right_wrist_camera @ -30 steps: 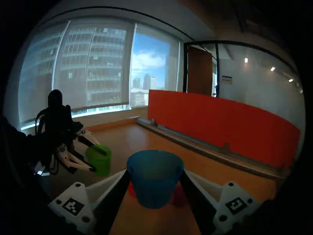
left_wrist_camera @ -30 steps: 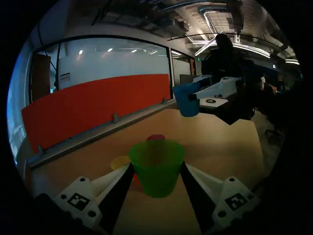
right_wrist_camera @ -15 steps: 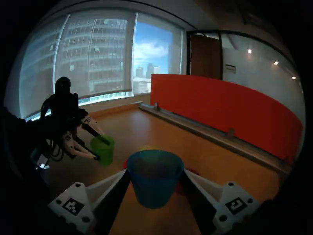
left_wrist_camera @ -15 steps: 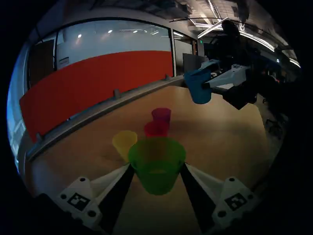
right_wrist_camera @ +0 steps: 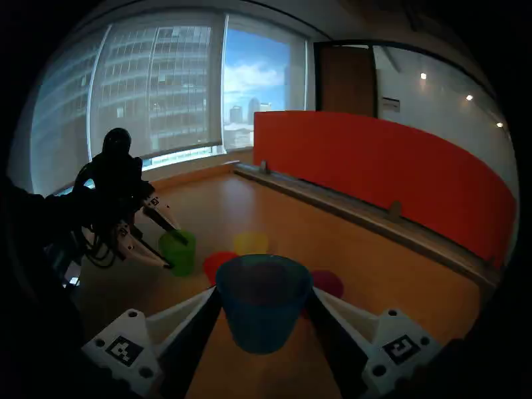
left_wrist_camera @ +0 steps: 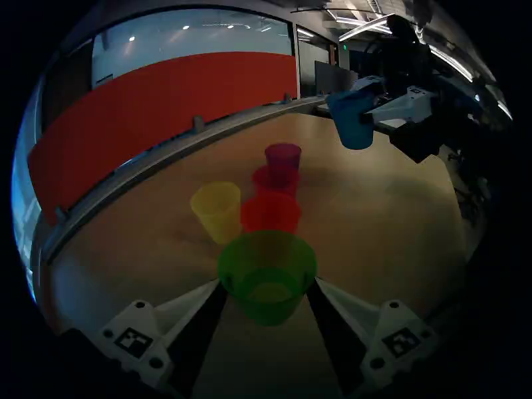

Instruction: Pour water

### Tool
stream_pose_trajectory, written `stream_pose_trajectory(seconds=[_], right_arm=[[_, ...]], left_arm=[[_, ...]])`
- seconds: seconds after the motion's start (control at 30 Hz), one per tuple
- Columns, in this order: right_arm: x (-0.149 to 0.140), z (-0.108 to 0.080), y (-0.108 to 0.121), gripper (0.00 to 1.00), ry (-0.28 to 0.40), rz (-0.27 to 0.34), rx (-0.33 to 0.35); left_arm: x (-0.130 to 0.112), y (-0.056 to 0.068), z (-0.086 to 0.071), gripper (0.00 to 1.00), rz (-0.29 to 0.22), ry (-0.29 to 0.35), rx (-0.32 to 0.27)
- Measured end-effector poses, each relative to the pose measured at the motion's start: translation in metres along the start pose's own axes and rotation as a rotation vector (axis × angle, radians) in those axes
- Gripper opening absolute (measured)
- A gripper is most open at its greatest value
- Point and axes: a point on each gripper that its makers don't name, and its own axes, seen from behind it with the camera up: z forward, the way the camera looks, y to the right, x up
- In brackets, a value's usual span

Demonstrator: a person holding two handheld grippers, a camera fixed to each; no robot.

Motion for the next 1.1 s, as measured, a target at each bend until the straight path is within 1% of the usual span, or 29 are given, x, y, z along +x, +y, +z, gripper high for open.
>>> stream_pose_trajectory(seconds=[0.3,0.5,0.7,0.9,1.1], right_arm=[[-0.004,0.004,0.005,0.89,-0.01,0.009,-0.004],[-0.003,0.005,0.006,0.89,-0.017,0.0,-0.01],[-0.003,0.005,0.005,0.89,-0.022,-0.006,-0.011],[-0.004,0.006,0.004,0.89,-0.024,-0.004,-0.012],[-0.003,0.008,0.005,0.89,-0.023,-0.005,-0.014]], left_arm=[[-0.015,-0.005,0.011,0.83,-0.003,-0.03,0.0],[-0.023,-0.002,0.015,0.83,-0.008,-0.04,-0.009],[-0.03,-0.002,0.016,0.82,-0.012,-0.051,-0.015],[-0.033,-0.002,0.015,0.82,-0.031,-0.05,-0.019],[-0.036,-0.003,0.013,0.83,-0.036,-0.049,-0.017]])
